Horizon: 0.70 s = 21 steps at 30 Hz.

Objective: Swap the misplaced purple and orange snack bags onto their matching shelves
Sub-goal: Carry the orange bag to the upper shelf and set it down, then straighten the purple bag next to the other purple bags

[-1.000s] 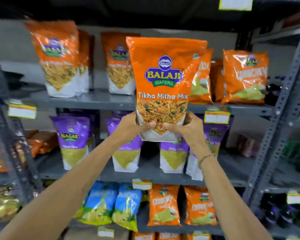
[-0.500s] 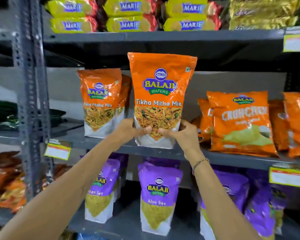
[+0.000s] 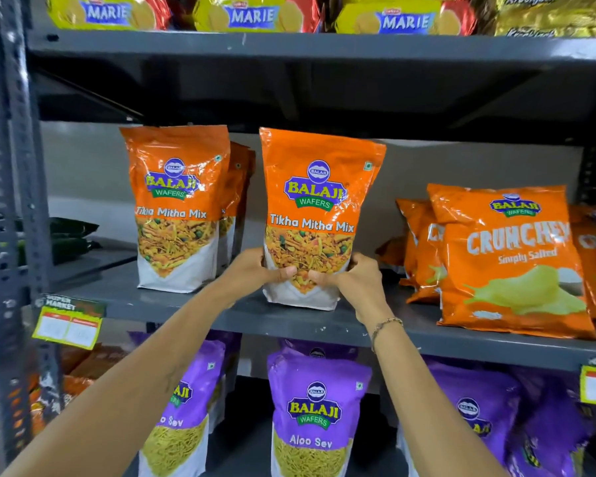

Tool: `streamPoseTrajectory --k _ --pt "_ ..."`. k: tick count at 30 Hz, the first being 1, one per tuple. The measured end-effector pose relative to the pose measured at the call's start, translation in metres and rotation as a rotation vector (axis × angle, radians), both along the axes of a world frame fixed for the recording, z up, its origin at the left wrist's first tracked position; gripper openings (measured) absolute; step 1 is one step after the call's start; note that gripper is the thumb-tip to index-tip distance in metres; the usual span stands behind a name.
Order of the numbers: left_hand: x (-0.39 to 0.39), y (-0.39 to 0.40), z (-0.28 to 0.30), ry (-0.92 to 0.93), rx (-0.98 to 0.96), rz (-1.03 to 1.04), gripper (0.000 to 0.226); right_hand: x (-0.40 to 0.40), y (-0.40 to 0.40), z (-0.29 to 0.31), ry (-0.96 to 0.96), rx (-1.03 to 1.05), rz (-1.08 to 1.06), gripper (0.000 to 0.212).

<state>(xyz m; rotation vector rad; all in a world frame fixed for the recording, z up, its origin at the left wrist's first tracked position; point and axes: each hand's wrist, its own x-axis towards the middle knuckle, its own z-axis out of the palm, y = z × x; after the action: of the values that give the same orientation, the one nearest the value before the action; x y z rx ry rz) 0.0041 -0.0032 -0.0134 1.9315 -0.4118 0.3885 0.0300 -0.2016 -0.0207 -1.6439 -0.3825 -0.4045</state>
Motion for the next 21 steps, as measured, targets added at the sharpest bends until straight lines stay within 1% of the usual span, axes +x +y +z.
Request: streamPoseTrajectory --k 3,6,10,12,14,17,18,19,21 --pt "0.007 0.000 -0.003 0.019 -0.005 -0.017 0.023 0.005 0.000 -0.002 0.001 -0.013 -0.024 0.044" --pt "0.013 0.003 -0.008 0.008 -0.014 -0.034 0.027 0.006 0.001 -0.003 -0.009 -0.034 -0.031 0.050" --pt "0.020 0.004 -0.011 -0.011 0.012 -0.065 0.050 0.007 0.000 -0.009 -0.055 -0.050 -0.044 0.055" --pt "0.022 0.004 -0.013 -0.025 0.013 -0.063 0.056 0.008 -0.002 -0.012 -0.076 -0.087 -0.033 0.061" --pt "0.025 0.004 -0.016 -0.040 0.023 -0.043 0.051 0.009 -0.003 -0.016 -0.081 -0.132 -0.018 0.067" --pt "0.025 0.003 -0.018 -0.053 0.042 -0.031 0.035 0.010 -0.003 -0.017 -0.070 -0.179 0.003 0.078" --pt "0.023 0.003 -0.017 -0.053 0.063 -0.049 0.036 0.010 -0.003 -0.018 -0.064 -0.189 0.011 0.083" --pt "0.020 0.003 -0.016 -0.051 0.093 -0.081 0.041 0.010 -0.003 -0.018 -0.062 -0.198 0.019 0.088" --pt "0.021 0.004 -0.018 -0.046 0.129 -0.116 0.067 0.010 -0.004 -0.019 -0.072 -0.212 0.031 0.093"
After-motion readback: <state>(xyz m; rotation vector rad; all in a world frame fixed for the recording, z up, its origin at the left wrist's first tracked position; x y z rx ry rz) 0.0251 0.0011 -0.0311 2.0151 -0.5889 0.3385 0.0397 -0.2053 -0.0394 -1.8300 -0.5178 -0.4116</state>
